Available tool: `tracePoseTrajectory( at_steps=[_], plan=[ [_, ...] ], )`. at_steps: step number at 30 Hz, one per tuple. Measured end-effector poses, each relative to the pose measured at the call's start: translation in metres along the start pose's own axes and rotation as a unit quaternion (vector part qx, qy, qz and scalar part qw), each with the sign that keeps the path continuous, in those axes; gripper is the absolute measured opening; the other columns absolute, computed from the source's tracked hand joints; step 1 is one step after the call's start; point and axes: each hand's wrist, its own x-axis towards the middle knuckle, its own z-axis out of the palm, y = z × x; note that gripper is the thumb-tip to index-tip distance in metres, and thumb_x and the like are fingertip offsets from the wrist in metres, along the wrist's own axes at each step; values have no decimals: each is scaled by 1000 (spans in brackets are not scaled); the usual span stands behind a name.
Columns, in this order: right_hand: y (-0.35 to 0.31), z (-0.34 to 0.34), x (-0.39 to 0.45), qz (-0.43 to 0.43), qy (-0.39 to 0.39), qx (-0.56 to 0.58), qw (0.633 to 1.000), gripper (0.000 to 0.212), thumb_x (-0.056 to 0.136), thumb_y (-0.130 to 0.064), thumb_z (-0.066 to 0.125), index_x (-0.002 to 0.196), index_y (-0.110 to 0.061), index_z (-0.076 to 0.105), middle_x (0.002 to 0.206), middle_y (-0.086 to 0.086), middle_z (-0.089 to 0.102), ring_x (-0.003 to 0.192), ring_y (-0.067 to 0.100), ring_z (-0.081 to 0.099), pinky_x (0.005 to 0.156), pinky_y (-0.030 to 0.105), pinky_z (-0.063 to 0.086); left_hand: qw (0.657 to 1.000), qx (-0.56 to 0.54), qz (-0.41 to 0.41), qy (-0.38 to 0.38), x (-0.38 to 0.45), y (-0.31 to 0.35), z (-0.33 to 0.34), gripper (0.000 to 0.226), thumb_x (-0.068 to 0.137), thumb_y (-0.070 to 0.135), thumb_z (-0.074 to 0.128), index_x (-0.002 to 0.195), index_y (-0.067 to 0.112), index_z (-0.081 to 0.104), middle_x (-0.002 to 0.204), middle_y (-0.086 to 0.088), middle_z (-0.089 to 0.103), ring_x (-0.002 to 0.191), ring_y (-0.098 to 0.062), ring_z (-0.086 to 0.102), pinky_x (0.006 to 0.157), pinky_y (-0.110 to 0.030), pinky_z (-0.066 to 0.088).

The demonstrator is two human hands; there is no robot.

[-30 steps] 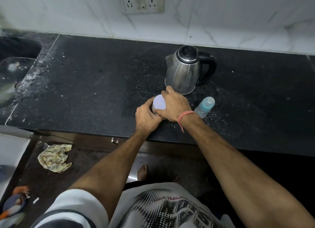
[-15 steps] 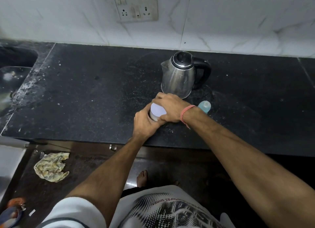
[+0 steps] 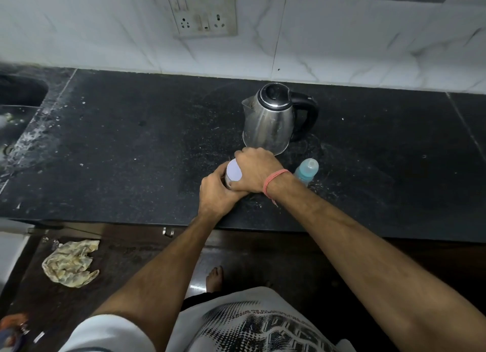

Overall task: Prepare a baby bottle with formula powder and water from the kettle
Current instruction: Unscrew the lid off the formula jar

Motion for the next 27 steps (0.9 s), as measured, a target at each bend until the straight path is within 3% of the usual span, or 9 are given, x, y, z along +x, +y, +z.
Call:
tracePoseTrajectory(
  at_steps=[6,10,15,18,21,27],
  plan=[
    [3,-8,6,-53,-61,32,996,62,69,-49,92,123,-31,67,115,-8,66,107,20,68,88,43,61,1000,4,-5,5,0,1,0,86,65,50,107,141,26,74,115,13,85,107,-2,80,93,-38,69],
    [7,-12,8,-86,-92,36,991,71,64,-44,98,128,-38,68,122,-14,70,115,17,67,93,45,61,1000,-1,-11,9,0,0,1,83,66,54,107,137,25,75,113,13,85,104,-1,81,92,-37,69],
    [13,-12,9,-86,-127,68,986,80,70,-19,97,140,-37,64,139,-12,65,130,17,61,103,45,58,1000,-4,-15,14,-2,2,1,92,62,54,109,141,22,74,118,13,85,108,2,79,96,-34,68],
    [11,-14,6,-46,-114,66,990,73,77,-39,90,143,-33,59,140,-4,59,130,23,59,99,46,56,1000,-2,-6,10,-1,3,-1,92,63,53,109,144,26,73,121,15,84,110,1,78,96,-33,67],
    [4,-8,3,-4,-53,-11,999,76,82,-64,79,142,-23,59,134,3,60,121,27,65,95,47,52,1000,-6,-2,6,-1,2,-2,92,64,55,108,145,32,71,120,18,83,112,0,78,96,-36,67],
    [-2,-9,6,-63,-39,-4,997,62,78,-41,90,133,-28,64,124,-2,61,116,26,65,81,41,49,1000,0,-8,-4,1,-2,-1,82,64,54,107,135,30,74,113,15,84,105,-4,80,90,-42,69]
  ],
)
